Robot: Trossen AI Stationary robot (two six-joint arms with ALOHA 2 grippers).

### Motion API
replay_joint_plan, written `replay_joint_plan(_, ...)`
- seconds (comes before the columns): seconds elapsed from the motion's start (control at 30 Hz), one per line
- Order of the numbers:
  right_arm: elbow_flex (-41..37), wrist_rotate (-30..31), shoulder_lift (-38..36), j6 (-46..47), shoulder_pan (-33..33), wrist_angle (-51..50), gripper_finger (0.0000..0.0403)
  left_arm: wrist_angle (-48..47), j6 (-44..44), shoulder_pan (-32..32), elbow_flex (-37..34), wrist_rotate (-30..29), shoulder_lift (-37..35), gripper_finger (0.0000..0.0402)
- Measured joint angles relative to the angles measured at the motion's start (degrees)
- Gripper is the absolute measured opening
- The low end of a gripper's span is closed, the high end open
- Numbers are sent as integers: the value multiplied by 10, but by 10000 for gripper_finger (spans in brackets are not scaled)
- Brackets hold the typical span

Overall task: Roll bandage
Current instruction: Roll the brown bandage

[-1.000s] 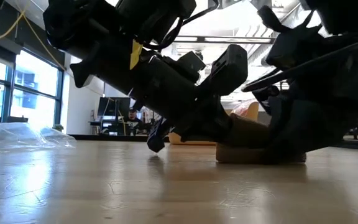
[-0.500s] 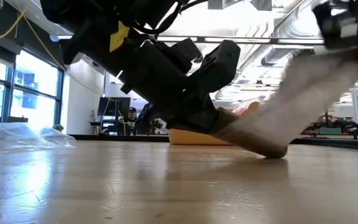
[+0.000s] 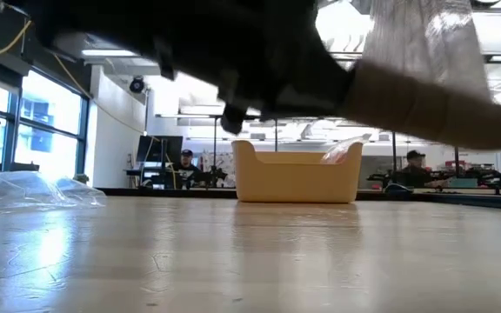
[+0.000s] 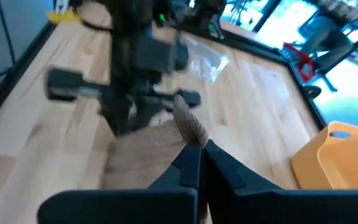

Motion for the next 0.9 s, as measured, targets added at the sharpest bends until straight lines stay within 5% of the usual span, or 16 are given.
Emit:
replay_joint_plan(0.3, -48, -158, -2, 11, -107, 25, 0, 59, 85, -61, 51, 4, 0, 3)
replay_joint_plan(0.5, -153, -271, 22, 8, -131, 241, 0, 56, 104, -82, 69, -13, 0, 3)
replay_joint_plan(0.67, -216, -316, 62, 17, -132, 400, 0, 62, 102, -79, 70, -15, 0, 3)
replay_joint_plan(0.9, -219, -323, 70, 33, -131, 411, 17, 76, 90, -74, 70, -9, 0, 3)
